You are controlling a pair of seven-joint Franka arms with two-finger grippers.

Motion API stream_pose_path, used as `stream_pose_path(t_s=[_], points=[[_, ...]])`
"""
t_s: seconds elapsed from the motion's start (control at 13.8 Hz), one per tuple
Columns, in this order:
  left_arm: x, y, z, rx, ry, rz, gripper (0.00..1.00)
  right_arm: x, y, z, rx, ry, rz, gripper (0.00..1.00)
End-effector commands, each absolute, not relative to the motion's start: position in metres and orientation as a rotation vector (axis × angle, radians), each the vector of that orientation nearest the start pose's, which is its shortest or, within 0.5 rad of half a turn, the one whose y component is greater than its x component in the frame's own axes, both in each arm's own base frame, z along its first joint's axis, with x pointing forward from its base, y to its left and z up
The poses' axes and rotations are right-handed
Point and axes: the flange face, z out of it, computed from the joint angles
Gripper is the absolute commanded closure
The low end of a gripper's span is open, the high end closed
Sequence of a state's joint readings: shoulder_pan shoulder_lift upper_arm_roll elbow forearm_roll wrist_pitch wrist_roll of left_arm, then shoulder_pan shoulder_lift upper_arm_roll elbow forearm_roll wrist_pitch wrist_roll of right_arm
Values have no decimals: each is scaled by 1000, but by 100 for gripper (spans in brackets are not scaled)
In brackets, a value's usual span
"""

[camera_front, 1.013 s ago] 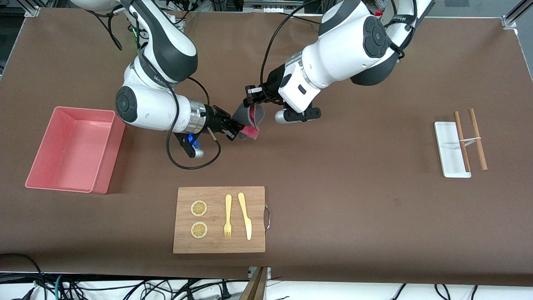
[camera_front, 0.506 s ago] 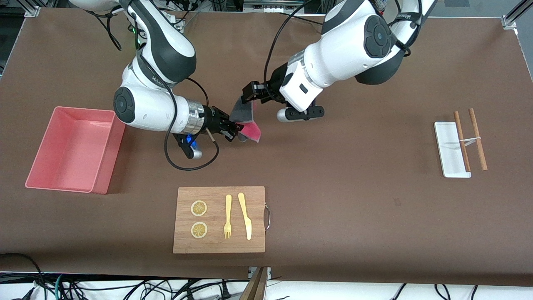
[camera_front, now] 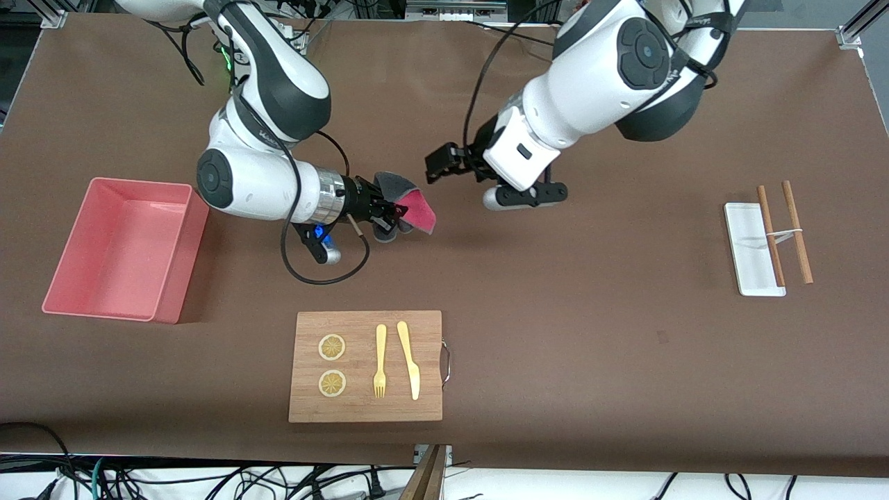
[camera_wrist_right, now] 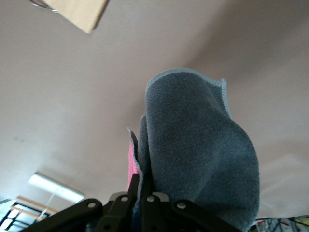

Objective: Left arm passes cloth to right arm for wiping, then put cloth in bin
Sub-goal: 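Withdraw the left gripper to rest while the right gripper holds the cloth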

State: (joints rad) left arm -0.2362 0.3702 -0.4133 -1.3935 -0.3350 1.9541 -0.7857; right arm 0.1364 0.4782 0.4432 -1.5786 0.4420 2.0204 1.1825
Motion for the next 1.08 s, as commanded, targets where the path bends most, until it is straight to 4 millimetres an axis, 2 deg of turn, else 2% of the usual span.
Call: stream_pose_path(t_s=[0.0,0.14,0.29,0.36,0.51,0.65,0.8,0.87,1.01], points=[[574,-345,549,-3528,-304,221,0,575,369,347,-2592,1057,630,100],[580,-309,562,-3498,-156,173,0,570,374,317,-2686,1022,607,100],[582,-278,556,-3388,12,196,0,567,374,283,-2783,984,574,100],[581,-264,559,-3318,84,165,0,564,378,267,-2801,970,556,100],[581,-239,562,-3191,185,133,0,558,387,244,-2799,963,532,100],[588,-205,565,-3121,253,138,0,556,388,227,-2819,947,504,100],[591,-162,571,-3105,341,189,0,560,374,214,-2863,939,466,100],[590,-148,575,-3101,381,202,0,562,368,211,-2874,928,452,100],[583,-135,588,-3087,437,214,0,575,343,204,-2902,884,436,100]])
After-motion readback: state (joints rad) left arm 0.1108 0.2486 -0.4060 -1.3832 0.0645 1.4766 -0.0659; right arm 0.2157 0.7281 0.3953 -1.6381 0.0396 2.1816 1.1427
